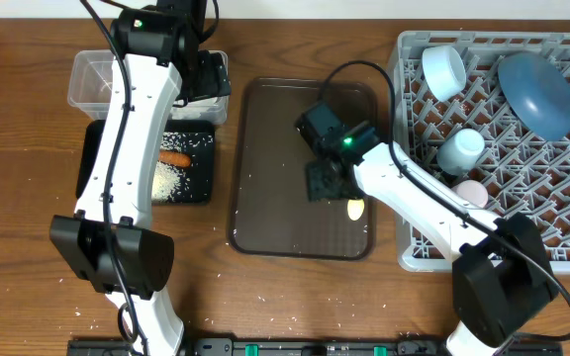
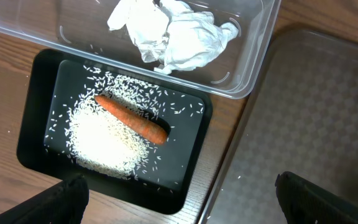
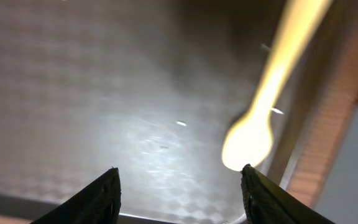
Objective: Sort waste into correct bins and load items into the dishwasher rack
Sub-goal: 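Close the right gripper on the yellow spoon handle and lift it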
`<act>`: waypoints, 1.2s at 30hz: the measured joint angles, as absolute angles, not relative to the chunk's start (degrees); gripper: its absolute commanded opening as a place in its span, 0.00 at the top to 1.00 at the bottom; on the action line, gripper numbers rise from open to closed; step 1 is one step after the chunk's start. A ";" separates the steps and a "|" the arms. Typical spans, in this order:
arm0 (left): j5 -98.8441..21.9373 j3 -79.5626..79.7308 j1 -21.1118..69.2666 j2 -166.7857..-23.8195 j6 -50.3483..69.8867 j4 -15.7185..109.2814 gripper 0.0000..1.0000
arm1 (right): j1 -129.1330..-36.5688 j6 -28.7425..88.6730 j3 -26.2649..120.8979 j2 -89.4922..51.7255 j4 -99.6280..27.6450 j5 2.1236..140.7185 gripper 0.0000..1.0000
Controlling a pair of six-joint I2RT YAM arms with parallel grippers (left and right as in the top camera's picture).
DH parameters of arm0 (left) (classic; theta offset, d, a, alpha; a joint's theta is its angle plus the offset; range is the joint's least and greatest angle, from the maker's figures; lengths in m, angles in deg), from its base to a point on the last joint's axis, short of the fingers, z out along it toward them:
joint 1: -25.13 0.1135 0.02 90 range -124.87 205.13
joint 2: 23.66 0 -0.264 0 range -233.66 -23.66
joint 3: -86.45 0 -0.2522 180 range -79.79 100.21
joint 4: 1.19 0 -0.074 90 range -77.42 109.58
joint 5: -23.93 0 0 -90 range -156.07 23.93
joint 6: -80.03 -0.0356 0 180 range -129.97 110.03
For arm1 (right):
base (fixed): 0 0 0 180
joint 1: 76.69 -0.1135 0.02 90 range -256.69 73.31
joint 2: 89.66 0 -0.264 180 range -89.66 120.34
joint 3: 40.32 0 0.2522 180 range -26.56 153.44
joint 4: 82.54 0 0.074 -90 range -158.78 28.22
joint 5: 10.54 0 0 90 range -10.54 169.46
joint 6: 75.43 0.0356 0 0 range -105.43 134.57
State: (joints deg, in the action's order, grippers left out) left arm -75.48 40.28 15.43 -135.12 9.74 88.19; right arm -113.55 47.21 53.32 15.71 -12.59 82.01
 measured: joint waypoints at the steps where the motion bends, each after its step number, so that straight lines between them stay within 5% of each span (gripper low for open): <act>1: -75.48 40.28 15.43 -135.12 9.74 88.19 0.02 | -113.46 47.69 52.70 15.71 -12.16 82.82 0.41; 26: -75.48 40.28 15.43 -135.12 9.74 88.17 0.02 | -109.99 49.61 36.92 15.71 -26.52 89.49 0.55; 36: -75.48 40.28 15.43 -135.12 9.74 88.19 0.02 | -109.20 47.04 35.94 15.99 -29.10 87.10 0.73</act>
State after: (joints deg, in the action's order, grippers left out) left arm -75.48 40.28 15.43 -135.12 9.74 88.19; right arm -109.20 47.04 35.94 15.99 -29.10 87.10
